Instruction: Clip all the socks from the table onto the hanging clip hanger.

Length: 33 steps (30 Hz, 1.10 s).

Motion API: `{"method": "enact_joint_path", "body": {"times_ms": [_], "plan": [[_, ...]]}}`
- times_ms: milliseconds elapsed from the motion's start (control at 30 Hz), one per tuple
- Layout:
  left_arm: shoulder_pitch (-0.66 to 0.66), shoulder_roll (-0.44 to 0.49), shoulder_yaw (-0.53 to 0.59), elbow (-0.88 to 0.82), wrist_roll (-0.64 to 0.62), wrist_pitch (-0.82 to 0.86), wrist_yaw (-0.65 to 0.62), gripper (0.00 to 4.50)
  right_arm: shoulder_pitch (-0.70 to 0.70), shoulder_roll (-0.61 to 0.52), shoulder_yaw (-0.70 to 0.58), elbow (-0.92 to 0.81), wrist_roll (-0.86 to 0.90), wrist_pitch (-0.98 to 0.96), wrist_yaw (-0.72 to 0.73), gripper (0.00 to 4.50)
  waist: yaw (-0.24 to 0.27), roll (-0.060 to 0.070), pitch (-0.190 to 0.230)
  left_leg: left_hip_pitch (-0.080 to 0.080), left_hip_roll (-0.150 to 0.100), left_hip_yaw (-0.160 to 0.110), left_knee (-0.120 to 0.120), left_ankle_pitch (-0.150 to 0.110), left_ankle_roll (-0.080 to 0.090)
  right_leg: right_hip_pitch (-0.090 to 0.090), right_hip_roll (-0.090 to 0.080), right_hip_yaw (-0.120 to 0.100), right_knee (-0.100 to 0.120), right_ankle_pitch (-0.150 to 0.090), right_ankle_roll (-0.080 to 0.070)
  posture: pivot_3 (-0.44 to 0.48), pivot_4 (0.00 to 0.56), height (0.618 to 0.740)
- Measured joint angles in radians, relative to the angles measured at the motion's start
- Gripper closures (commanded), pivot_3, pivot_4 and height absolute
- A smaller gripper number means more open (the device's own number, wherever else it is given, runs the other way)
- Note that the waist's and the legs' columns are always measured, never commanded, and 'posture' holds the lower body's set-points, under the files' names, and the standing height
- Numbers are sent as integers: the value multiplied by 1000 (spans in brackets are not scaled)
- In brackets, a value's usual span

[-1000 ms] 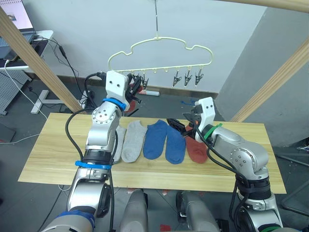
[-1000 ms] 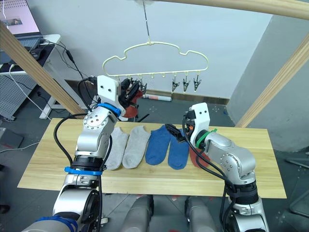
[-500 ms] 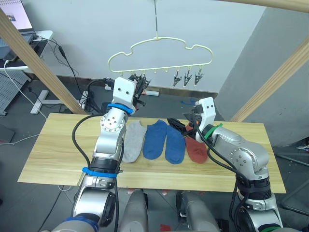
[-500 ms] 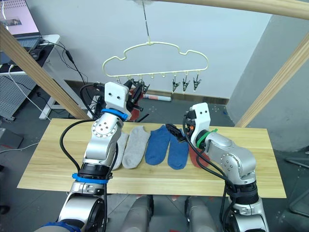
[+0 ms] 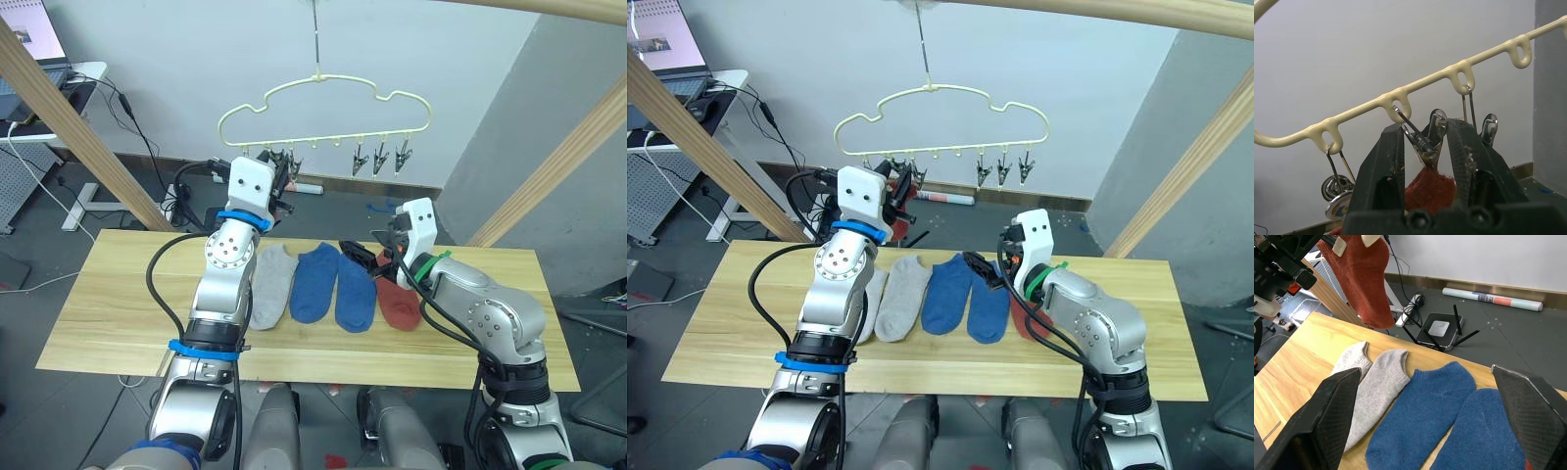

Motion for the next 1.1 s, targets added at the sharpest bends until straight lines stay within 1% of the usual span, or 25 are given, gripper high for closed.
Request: {"method": "enact_joint_path", "body": {"times_ms": [33,200,267,433,567,633,700,767,833,1000,1100], "plan": [[0,0,0,0,2,0,0,3055,0,0,0,0,0,0,0,0,0,0,0,0,0,0,0,0,0,0,0,0,0,0,0,118,265,740],[1,0,0,0,1,-3,-2,4039,0,1,0,0,0,1,-2,0,0,0,0,0,0,0,0,0,0,0,0,0,0,0,0,120,266,740],[5,0,0,0,1,-3,-3,4263,0,1,0,0,0,1,-4,0,0,0,0,0,0,0,0,0,0,0,0,0,0,0,0,120,266,740],[14,1,2,-3,-4,4,-13,4319,2,1,0,-3,0,1,-7,0,0,0,0,0,0,0,0,0,0,0,0,0,0,0,0,123,269,740],[14,3,13,-32,-51,64,-55,4319,14,-6,4,-5,-2,1,-7,0,0,0,0,0,0,0,0,0,0,0,0,0,0,0,0,123,272,740],[13,13,25,-50,-113,141,-105,4319,16,-42,22,-5,-24,-4,-1,0,0,0,0,0,0,0,0,0,0,0,0,0,0,0,0,123,272,740],[9,47,52,-76,-195,245,-168,4319,28,-109,53,1,-82,-24,9,0,-2,0,0,0,0,0,0,0,0,0,0,0,0,0,0,129,278,740],[-13,93,100,-100,-295,371,-224,4319,42,-193,106,28,-157,-63,23,0,-3,0,0,0,0,0,0,0,0,0,0,0,0,0,1,129,278,740],[-34,130,159,-115,-397,507,-262,4319,52,-238,145,63,-218,-105,39,0,-4,0,0,0,0,0,0,0,0,0,0,0,0,0,1,133,280,740],[-49,196,222,-128,-578,741,-349,4319,92,-246,199,140,-293,-178,73,0,-14,0,0,0,0,0,-1,0,0,0,0,0,-1,0,1,137,282,740],[-71,212,274,-123,-679,871,-355,4319,107,-234,208,207,-323,-208,80,0,-17,0,0,0,0,0,0,0,0,0,0,0,-1,0,1,137,282,740]]}}
